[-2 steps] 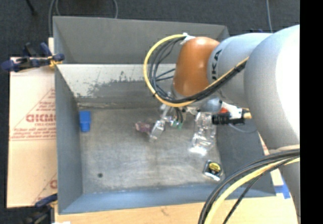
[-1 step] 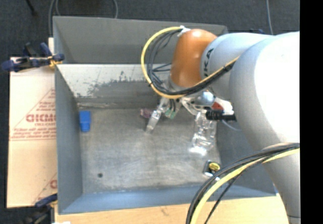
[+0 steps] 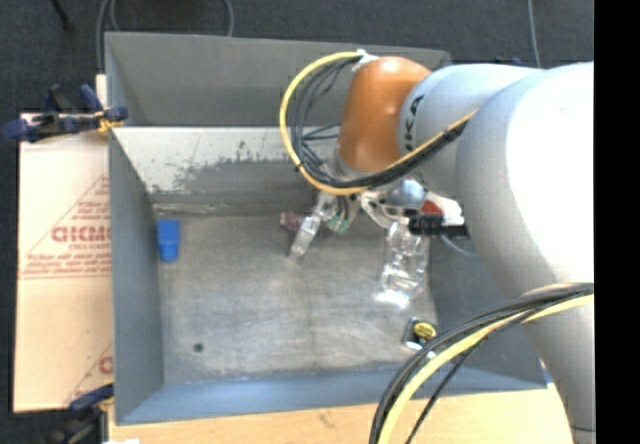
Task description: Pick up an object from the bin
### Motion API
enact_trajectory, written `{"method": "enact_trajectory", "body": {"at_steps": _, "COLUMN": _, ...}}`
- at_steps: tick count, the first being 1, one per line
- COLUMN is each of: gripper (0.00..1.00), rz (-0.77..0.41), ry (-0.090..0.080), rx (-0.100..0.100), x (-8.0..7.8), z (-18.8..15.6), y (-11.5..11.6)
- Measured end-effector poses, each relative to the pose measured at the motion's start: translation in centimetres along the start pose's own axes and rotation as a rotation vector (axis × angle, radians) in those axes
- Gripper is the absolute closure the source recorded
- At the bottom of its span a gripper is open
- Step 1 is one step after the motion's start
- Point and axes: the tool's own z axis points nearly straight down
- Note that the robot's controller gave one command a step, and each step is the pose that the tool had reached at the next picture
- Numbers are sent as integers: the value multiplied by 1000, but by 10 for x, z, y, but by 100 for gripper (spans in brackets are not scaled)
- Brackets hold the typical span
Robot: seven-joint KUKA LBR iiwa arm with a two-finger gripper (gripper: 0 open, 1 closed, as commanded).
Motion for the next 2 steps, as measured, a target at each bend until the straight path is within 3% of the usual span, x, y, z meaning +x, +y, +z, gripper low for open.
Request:
{"method": "enact_trajectory", "body": {"at_steps": 1, "gripper": 100, "rz": -2, "ry": 0, "rx": -3, "x": -1, "z": -3, "y": 2}}
{"method": "enact_trajectory", "body": {"at_steps": 2, "gripper": 100, "rz": -8, "ry": -2, "rx": -1, "x": -2, "z": -22, "y": 2}}
